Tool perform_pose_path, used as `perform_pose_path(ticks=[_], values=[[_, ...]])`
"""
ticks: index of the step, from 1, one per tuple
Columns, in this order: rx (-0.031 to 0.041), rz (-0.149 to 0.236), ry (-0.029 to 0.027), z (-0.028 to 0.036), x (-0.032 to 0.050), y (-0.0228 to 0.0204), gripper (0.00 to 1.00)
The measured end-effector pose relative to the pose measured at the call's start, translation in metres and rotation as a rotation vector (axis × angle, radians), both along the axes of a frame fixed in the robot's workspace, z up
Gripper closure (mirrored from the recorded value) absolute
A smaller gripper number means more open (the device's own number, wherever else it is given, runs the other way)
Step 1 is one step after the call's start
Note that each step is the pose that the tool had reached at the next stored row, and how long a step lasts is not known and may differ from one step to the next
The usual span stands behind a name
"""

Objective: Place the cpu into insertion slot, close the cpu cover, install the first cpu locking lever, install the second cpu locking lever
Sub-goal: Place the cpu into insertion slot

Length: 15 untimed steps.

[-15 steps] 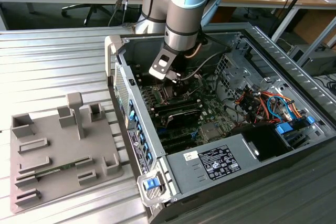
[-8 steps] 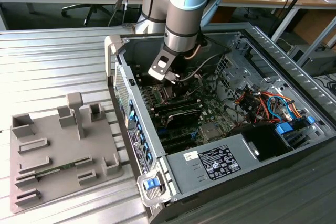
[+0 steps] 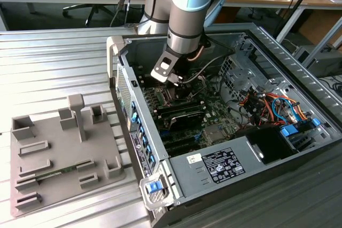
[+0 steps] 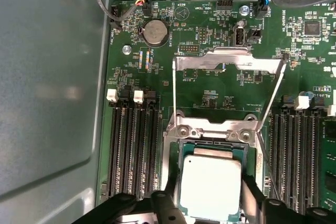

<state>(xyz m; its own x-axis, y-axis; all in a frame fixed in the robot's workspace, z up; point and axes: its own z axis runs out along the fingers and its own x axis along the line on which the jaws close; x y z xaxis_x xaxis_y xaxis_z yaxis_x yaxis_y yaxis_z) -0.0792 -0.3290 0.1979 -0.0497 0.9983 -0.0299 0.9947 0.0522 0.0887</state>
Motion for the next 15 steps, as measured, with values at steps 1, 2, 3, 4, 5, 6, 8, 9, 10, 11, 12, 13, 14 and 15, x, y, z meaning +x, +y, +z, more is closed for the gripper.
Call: perform_pose_path(ticks=[1, 2, 3, 4, 5, 6, 8, 9, 10, 11, 12, 13, 14, 15], values=[[0.0001, 0.0, -0.0001, 0.0, 0.0, 0.0, 0.45], [0.0001, 0.0, -0.0001, 0.0, 0.0, 0.0, 0.45], [0.0001, 0.0, -0.0001, -0.0001, 0.0, 0.0, 0.45], [0.0002, 0.0, -0.0001, -0.0001, 0.0, 0.0, 0.45], [0.0002, 0.0, -0.0001, -0.0001, 0.0, 0.0, 0.45], [0.0001, 0.0, -0.0001, -0.0001, 0.0, 0.0, 0.45], [0.0001, 0.0, -0.0001, -0.0001, 0.0, 0.0, 0.45], [0.0002, 0.001, -0.0002, 0.0, 0.0, 0.0001, 0.45], [0.0005, 0.001, -0.0004, 0.0002, 0.0001, 0.0001, 0.45], [0.0008, 0.002, -0.0005, 0.0007, 0.0001, 0.0001, 0.45], [0.0009, 0.002, -0.0005, 0.0014, 0.0001, 0.0002, 0.45], [0.0003, 0.002, -0.0004, 0.0023, 0.0, 0.0, 0.45], [0.0004, 0.002, -0.0008, 0.0027, 0.0001, 0.0001, 0.45], [0.0001, 0.002, -0.0008, 0.0027, 0.0001, 0.0001, 0.45]])
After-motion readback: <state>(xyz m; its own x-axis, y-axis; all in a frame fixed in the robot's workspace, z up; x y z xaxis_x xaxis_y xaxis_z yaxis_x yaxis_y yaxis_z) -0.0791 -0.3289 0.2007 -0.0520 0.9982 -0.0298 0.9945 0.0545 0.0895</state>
